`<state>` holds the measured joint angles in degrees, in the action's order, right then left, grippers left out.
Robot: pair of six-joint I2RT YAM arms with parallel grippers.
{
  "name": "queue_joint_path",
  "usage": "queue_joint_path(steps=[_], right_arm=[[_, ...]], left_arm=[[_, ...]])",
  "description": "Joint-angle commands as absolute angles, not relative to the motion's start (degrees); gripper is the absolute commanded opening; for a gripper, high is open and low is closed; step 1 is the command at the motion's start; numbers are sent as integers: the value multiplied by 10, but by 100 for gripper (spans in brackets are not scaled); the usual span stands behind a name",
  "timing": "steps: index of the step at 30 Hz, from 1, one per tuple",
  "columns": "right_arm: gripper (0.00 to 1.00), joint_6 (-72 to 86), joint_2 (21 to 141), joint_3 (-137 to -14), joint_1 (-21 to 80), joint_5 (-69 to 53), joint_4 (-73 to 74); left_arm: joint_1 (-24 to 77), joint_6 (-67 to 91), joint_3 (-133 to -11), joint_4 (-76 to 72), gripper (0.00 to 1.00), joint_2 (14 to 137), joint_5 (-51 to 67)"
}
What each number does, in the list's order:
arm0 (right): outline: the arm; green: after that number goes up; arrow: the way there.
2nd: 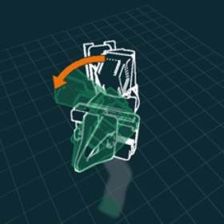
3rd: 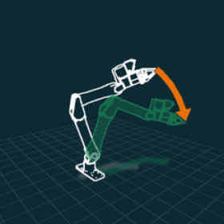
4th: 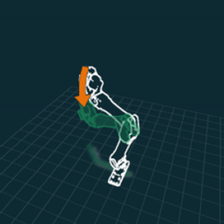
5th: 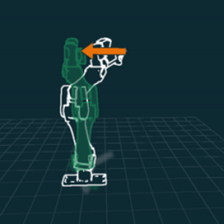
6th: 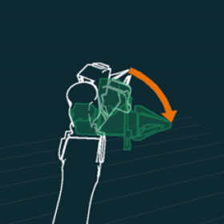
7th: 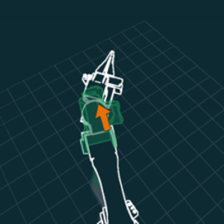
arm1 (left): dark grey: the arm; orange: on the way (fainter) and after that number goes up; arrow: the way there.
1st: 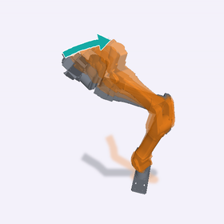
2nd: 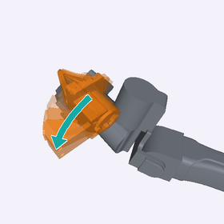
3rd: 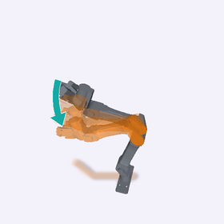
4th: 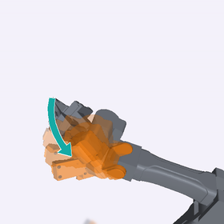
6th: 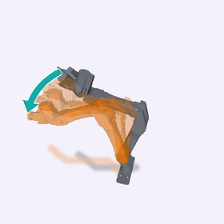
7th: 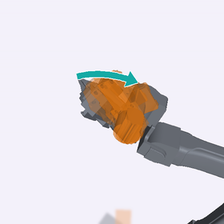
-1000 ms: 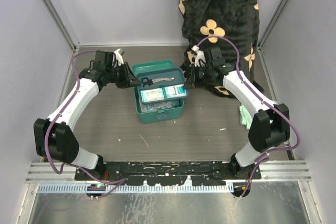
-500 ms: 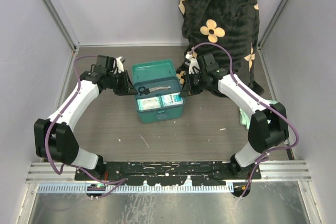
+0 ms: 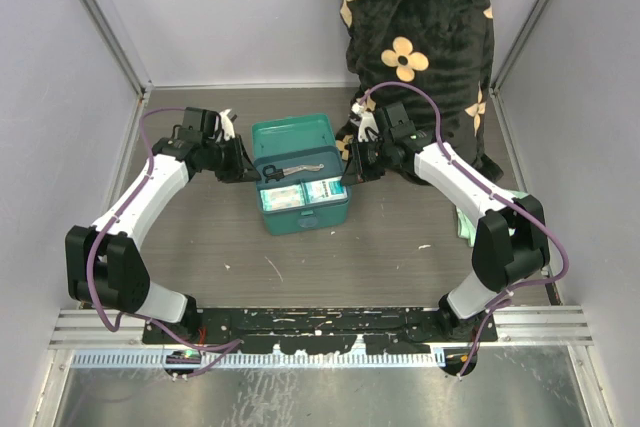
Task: Organize the medicine kit
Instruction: Place the medicine box compartment inside the medicine box.
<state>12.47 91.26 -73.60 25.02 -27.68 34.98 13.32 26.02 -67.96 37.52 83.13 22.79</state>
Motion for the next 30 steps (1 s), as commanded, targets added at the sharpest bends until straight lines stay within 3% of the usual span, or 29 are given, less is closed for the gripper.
queue_joint_path(steps=[1,30], right_arm=[[4,132,901,-747,273,-387,291],[7,127,907,-740,275,-368,282]], left_arm=[[135,252,-675,306,0,817,255],[136,245,-650,267,0,826,259]])
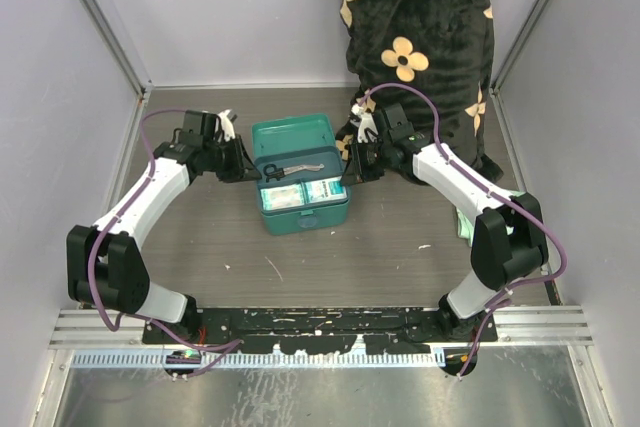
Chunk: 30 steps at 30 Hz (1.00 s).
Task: Organize the medicine kit
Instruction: Place the medicine box compartment inside the medicine box.
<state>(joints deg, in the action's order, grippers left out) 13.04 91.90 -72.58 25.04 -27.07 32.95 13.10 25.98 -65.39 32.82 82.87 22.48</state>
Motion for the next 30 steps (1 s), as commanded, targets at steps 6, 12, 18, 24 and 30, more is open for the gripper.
queue_joint_path(steps=[6,12,18,24,30], right_arm=[[8,120,903,-738,276,-358,287],[10,120,907,-738,275,-360,287],[14,113,914,-739,275,-355,291],[17,100,926,-751,275,-349,303],[22,95,929,-757,275,-341,310]], left_arm=[[136,247,-644,259,0,829,267],[136,245,-630,255,0,823,262],[135,242,-630,257,4,819,257],[136,242,-635,261,6,822,256],[135,242,-640,263,7,822,256]])
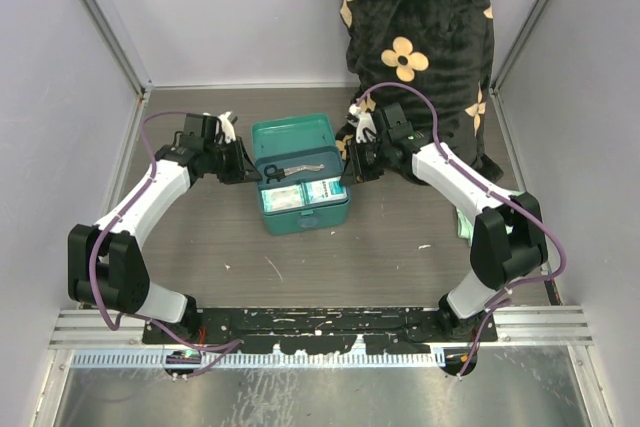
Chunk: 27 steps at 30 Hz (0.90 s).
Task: Organize the medicine kit
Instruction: Place the medicine box compartment inside the medicine box.
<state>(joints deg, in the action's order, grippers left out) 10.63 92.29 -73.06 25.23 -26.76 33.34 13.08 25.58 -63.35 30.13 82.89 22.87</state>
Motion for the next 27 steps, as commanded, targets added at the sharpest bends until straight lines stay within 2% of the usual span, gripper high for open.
queue_joint_path(steps=[1,10,15,27], right_arm=[[22,94,929,-758,275,-338,311],[26,88,934,-765,275,-331,320],[17,93,936,-775,275,-340,327],[17,88,941,-793,275,-345,360]], left_arm=[[136,242,-640,263,7,822,256],[136,243,-640,264,9,823,255],[135,249,-642,266,1,820,260],[136,276,-679,318,0,830,264]])
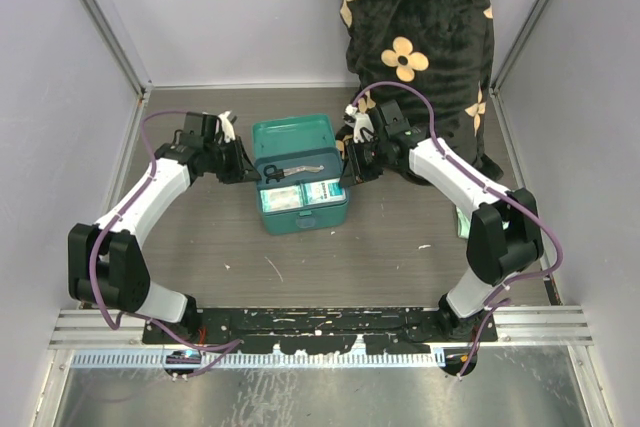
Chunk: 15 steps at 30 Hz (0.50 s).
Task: Organize the medicine kit
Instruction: Place the medicine box compartment inside the medicine box.
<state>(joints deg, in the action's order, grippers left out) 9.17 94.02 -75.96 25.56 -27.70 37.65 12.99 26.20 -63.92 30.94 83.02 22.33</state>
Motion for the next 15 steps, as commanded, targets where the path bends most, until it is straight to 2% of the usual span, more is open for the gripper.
queue_joint_path(steps=[1,15], right_arm=[[17,87,943,-793,276,-345,364],[20,89,972,-820,275,-345,385]], left_arm=[[136,277,-684,326,0,831,264],[136,287,-706,354,0,855,266]])
